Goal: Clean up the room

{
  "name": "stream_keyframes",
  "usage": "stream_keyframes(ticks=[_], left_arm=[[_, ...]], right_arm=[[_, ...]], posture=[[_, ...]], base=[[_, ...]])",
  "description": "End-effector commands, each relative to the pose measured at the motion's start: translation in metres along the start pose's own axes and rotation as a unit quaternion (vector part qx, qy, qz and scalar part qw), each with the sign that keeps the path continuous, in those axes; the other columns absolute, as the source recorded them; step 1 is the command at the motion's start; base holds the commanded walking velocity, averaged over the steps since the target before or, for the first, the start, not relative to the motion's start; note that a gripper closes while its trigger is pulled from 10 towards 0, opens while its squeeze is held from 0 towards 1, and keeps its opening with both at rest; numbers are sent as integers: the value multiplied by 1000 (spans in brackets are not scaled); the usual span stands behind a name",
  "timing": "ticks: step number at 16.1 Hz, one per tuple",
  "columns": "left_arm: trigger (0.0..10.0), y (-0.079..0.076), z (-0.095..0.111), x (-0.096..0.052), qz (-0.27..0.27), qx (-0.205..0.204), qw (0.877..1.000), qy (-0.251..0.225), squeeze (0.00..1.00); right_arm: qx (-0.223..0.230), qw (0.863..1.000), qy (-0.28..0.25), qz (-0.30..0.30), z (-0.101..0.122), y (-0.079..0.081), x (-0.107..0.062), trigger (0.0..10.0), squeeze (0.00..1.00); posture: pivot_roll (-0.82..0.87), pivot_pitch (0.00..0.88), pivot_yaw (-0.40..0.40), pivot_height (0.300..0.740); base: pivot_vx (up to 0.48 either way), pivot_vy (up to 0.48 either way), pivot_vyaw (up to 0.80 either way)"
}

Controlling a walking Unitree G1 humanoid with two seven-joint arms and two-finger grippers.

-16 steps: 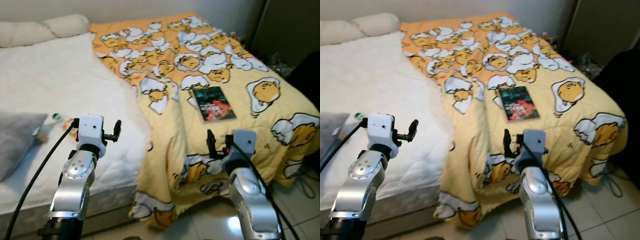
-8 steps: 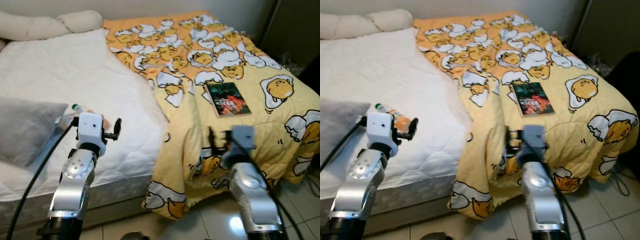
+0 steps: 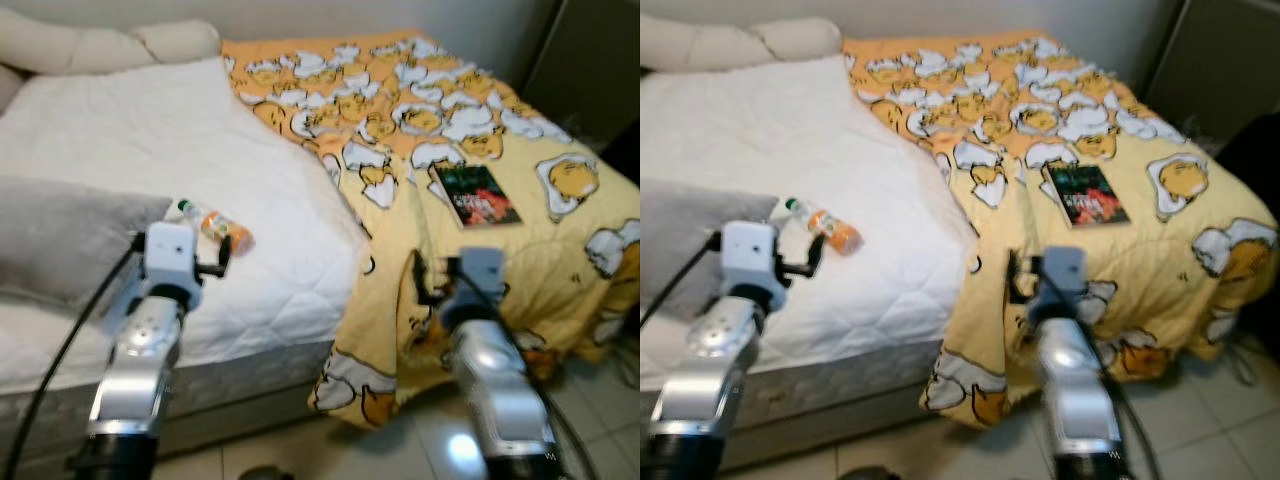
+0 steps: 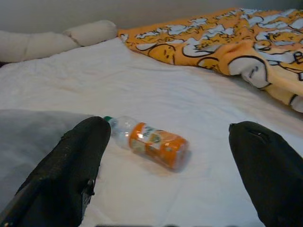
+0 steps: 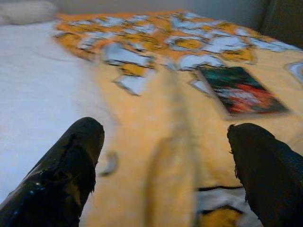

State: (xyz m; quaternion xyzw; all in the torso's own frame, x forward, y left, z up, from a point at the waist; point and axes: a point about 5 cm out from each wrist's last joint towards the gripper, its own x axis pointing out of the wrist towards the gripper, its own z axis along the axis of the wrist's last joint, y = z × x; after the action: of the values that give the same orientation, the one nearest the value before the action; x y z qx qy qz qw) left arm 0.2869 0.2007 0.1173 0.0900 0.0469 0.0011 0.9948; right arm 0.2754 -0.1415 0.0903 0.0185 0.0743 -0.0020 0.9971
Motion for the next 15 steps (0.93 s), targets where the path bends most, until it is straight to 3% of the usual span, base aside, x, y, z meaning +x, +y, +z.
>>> stream_keyframes(ticks=[1,2,8,15], left_arm=[[10000,-4,6,2,-3,11,1000,-8,392],[10000,-4,7,3,-3,16,1000,-8,341],[10000,-4,15,4,-9,20,999,-24,357],[10000,-7,15,3,-9,20,999,-23,369]], right_arm=[[-1,1000,-2,-9,4,-7,3,10000,0],[0,1000,-2,-8,4,-7,3,10000,0],[-6,1000,-6,13,7,-2,4,10000,0],[-42,997,1,67,7,2,5,10000,0]], posture=[[58,0,22,740],[60,0,20,740],[62,0,15,740],[49,0,19,740]], base=[[0,0,0],[0,0,0],[41,0,0],[277,0,800]])
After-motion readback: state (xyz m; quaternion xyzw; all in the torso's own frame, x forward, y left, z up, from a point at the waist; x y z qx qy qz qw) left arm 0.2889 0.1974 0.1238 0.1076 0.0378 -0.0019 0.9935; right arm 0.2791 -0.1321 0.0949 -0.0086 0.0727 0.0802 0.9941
